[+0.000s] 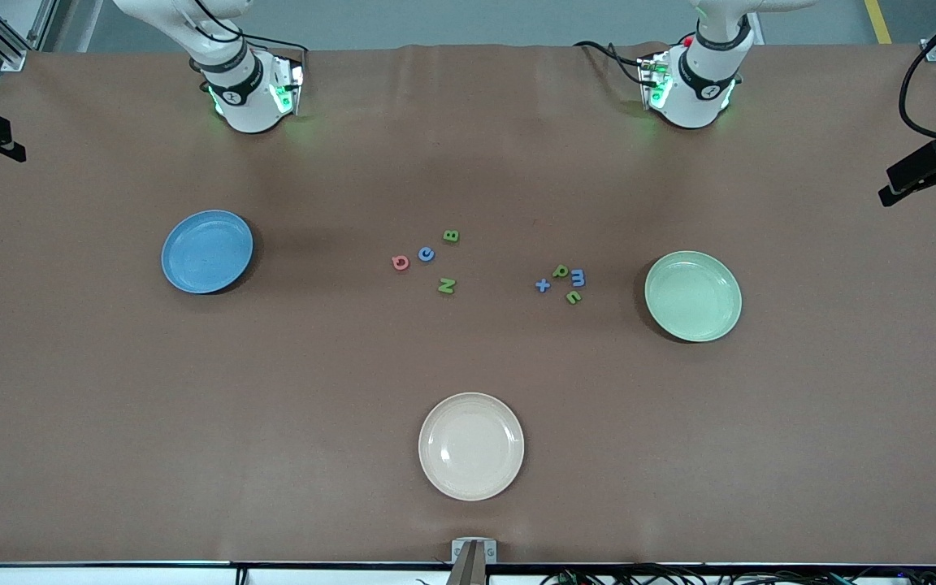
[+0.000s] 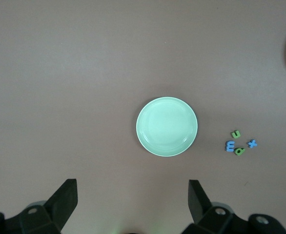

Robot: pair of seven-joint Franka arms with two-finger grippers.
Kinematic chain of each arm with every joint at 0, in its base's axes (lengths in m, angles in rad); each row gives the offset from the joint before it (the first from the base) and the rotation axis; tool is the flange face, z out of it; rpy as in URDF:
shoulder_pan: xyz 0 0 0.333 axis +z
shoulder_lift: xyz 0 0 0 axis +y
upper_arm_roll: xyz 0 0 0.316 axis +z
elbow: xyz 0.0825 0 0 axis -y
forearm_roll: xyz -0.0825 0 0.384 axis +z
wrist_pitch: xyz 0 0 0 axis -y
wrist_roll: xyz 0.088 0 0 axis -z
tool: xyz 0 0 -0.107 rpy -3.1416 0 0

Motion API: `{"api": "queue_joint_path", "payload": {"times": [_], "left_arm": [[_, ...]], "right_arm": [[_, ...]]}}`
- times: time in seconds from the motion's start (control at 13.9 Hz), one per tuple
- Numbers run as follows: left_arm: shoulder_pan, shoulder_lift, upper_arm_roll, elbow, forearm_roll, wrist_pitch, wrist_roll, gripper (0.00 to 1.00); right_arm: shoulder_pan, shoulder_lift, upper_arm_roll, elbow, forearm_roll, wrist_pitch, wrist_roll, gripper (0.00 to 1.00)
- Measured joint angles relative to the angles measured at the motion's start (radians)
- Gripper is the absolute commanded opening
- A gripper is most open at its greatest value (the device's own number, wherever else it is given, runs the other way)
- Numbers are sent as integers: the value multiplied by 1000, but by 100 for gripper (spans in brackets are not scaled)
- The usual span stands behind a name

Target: Sort uppercase to blue plate, lowercase to green plate

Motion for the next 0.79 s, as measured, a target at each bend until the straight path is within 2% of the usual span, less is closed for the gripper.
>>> {"api": "queue_joint_path", "payload": {"times": [0.65, 0.79], "left_arm": [[-3, 17, -2, -14, -16, -11, 0, 100], [-10, 40, -24, -40, -47, -17, -2, 100]], "right_arm": [[-2, 0, 5, 0, 0, 30, 0, 100], [-2, 0, 5, 0, 6, 44, 1, 100]]}}
